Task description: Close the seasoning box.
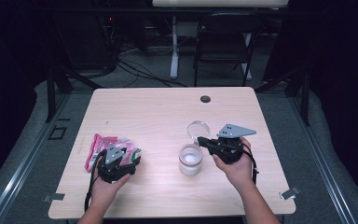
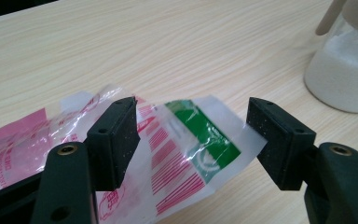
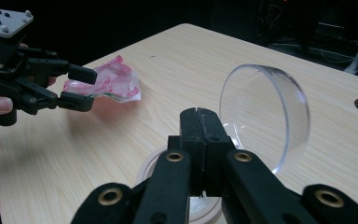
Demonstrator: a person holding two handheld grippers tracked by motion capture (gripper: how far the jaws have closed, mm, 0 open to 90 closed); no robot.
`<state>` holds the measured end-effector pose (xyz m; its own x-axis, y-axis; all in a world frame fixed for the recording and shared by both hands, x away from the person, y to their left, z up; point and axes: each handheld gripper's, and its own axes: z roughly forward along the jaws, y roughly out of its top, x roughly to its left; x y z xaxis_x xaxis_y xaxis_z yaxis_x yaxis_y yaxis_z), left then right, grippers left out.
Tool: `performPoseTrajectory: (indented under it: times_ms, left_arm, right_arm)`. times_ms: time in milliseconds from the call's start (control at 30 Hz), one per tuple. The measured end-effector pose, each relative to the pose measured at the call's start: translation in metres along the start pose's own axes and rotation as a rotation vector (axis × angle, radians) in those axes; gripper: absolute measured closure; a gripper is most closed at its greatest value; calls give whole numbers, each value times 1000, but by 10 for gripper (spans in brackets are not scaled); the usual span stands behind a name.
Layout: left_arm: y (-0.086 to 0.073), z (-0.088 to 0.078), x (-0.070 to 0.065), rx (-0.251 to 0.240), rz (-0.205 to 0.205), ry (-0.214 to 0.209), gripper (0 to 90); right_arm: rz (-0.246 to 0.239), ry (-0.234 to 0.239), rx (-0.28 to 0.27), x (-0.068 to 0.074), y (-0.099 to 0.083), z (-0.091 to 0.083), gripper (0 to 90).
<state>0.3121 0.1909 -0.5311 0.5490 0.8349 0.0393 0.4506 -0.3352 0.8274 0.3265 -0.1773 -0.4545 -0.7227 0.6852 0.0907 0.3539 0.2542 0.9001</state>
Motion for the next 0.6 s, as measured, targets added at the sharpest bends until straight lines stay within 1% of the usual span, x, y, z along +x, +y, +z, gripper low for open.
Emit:
performPoseTrajectory:
  times_ms: [100, 200, 533, 600]
  left_arm:
    - [2, 1, -3, -5, 16, -12, 353]
    - [4, 2, -5, -10, 13, -24, 361]
    - [6, 7, -14, 6, 47, -47, 367]
    - [6, 7, -16, 2, 45, -55, 367]
  right_arm:
    - [5, -7, -4, -1, 0, -3, 900]
    - [11, -14, -6, -3, -1, -6, 900]
    - [34, -42, -7, -12, -4, -12, 900]
    - [34, -48, -7, -14, -5, -14, 900]
